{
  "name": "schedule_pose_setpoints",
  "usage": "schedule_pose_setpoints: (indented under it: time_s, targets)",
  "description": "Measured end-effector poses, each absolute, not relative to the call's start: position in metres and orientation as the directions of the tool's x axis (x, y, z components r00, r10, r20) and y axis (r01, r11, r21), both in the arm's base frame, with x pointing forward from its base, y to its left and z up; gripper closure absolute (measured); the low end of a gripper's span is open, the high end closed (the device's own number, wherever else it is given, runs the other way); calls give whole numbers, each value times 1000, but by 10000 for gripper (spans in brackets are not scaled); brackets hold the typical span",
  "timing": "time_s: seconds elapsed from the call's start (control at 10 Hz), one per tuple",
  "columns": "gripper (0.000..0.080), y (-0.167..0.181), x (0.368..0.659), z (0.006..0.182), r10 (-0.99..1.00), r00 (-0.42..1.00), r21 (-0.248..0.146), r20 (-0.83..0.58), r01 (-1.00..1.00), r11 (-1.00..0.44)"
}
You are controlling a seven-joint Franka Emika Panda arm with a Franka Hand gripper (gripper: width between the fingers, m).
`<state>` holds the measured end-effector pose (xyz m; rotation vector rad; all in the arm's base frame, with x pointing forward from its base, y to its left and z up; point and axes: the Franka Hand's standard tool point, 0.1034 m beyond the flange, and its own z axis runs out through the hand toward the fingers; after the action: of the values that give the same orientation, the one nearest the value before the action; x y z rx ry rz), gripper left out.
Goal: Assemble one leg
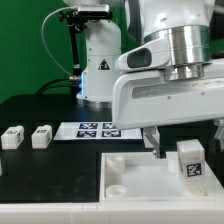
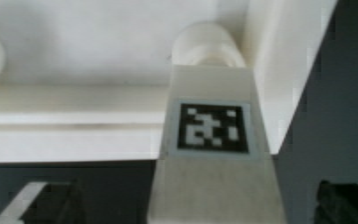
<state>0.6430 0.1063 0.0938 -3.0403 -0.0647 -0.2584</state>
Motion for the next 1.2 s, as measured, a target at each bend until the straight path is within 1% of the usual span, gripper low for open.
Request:
schedule_pose_setpoints:
  time_s: [0.2,0.3,0.4,0.5,0.6,0.7,0.8,0.9,1.0,1.1,1.2]
  targets:
    - [150,112,643,90,46,999,-96,16,48,-994]
    - [150,111,644,87,46,999,-97,-16,44,-994]
    - [150,110,647,85,42,999,-96,14,44,-994]
    - [272,110,647,85,27,1000,-96,11,28,-995]
    - [272,111,647,85,0,1000,-96,9,1,-995]
    - [407,110,647,85,-5,1000,-96,8,-4,-995]
    - [509,111,647,85,-63,998,-97,3,-62,-993]
    - [509,110,647,84,-205,979,-95,-11,-205,-974]
    - [509,109,647,84,-303,953,-92,-20,-303,-948]
    - [509,108,646,84,-441,897,-88,-33,-442,-893]
    - [509,107,645,83,-654,755,-86,-37,-655,-751]
